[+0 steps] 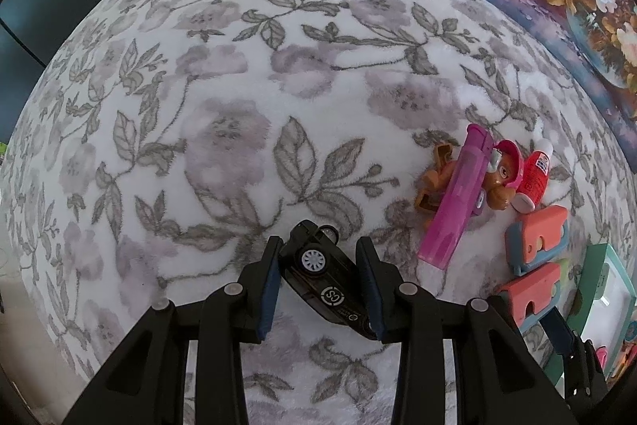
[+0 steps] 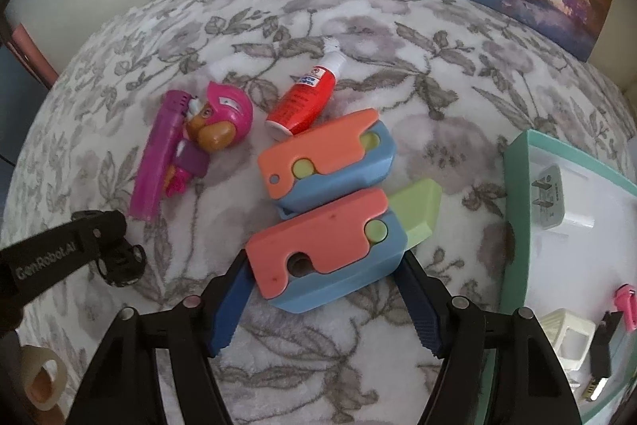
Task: Organize rigid objects
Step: 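Grasp the black toy car with the left tool while the right tool grasps the orange-blue folding knife, then carry the black toy car and orange-blue knife over the tray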
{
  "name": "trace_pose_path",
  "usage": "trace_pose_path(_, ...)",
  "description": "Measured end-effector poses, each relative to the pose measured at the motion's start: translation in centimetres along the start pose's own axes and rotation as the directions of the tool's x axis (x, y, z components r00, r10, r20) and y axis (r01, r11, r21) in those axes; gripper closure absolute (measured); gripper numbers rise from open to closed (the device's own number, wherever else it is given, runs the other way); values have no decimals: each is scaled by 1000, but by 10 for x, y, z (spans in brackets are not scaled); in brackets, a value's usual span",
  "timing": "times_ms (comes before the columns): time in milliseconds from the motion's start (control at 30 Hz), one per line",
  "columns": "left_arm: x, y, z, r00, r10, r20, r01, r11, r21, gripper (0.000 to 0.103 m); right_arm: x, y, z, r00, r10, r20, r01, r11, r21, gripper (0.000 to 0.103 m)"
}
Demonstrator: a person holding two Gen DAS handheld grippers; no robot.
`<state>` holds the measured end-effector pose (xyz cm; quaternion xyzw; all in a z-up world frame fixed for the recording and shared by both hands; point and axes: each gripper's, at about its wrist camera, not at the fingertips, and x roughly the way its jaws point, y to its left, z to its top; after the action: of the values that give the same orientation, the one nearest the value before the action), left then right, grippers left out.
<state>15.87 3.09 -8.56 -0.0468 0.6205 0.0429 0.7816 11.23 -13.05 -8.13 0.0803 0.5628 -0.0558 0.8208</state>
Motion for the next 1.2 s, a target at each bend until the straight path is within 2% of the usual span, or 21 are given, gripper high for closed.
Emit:
trace_pose_path(167,-9,7,1,1000,-7,11,7,1000,-10,64,-7,-5,5,998,59,6,-60,998,37,29)
trace_pose_path(533,-52,18,12,995,-41,95,43,999,-24,64,-46,-17,13,992,89,85,-94,994,57,29)
trace_pose_path(833,-91,-2,7,981,-73,182,74,997,3,64,-78,-55,19,991,35,129,-53,989,139,29)
trace_pose_path(933,-100,-17,3,976,-90,201,86,996,28,64,-85,-77,18,993,-9,122,-14,983,182,29)
trace_pose_path(1200,-113,-72,-18,968,-143,205,117,985,130,64,-96,-152,5,992,-64,110,23,942,336,29)
